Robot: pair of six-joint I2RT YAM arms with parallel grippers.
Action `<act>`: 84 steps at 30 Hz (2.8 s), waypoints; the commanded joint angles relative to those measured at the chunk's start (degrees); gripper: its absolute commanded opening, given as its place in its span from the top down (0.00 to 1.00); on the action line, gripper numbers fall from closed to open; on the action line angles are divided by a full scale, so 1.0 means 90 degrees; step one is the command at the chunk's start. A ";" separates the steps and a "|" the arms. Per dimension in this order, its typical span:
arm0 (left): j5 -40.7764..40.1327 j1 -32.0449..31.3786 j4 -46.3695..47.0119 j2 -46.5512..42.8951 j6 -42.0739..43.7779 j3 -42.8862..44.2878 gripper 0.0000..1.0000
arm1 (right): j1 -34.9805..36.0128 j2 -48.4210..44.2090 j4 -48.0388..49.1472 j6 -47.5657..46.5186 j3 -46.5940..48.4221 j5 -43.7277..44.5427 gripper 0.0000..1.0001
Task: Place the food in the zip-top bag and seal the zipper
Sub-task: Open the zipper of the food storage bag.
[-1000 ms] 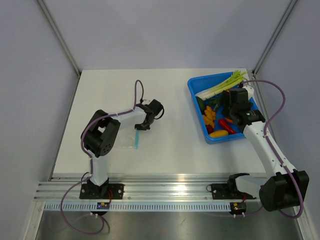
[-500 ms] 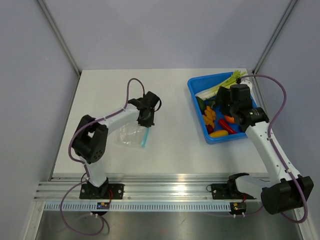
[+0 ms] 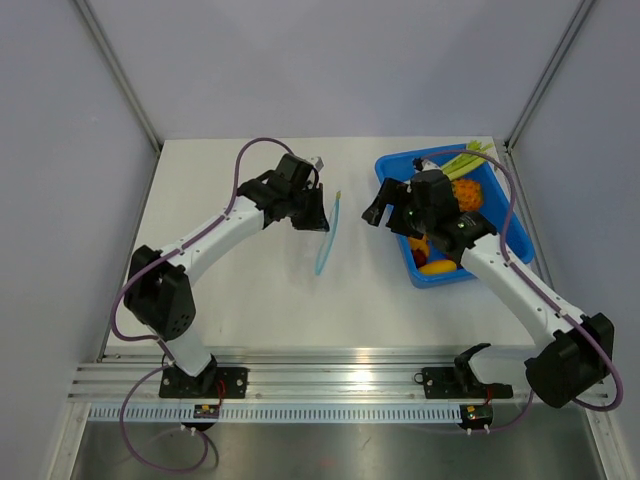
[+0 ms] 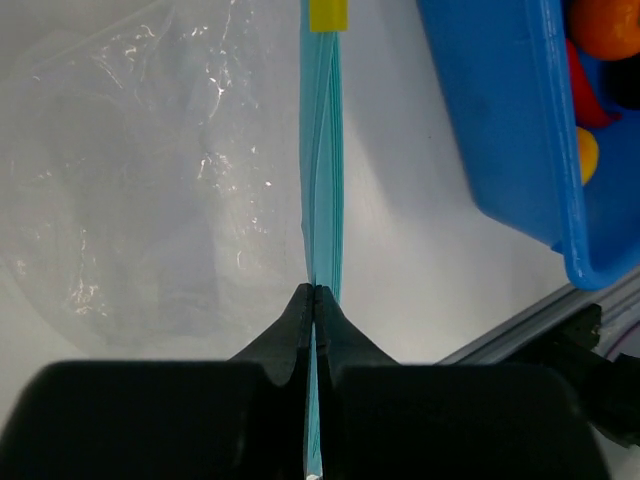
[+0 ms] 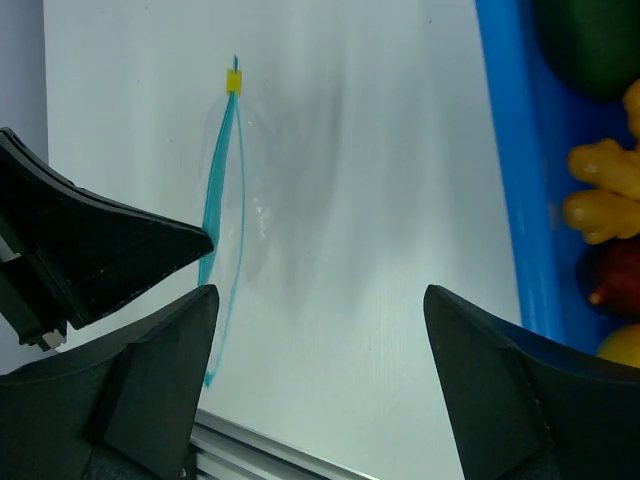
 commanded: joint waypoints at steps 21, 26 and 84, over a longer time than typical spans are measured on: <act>0.0874 0.0093 0.0612 -0.0347 -0.0832 0.0265 1.00 | 0.0845 0.1700 0.1417 0.0773 -0.0117 -0.0536 0.23; 0.0923 0.0122 0.0631 -0.0415 -0.0842 0.0216 1.00 | 0.0913 0.1896 0.1447 0.0852 -0.0088 -0.0555 0.60; -0.1050 0.0269 -0.0648 -0.0875 0.0095 0.0481 1.00 | 0.1460 0.1319 0.1164 0.0295 0.0284 0.0001 1.00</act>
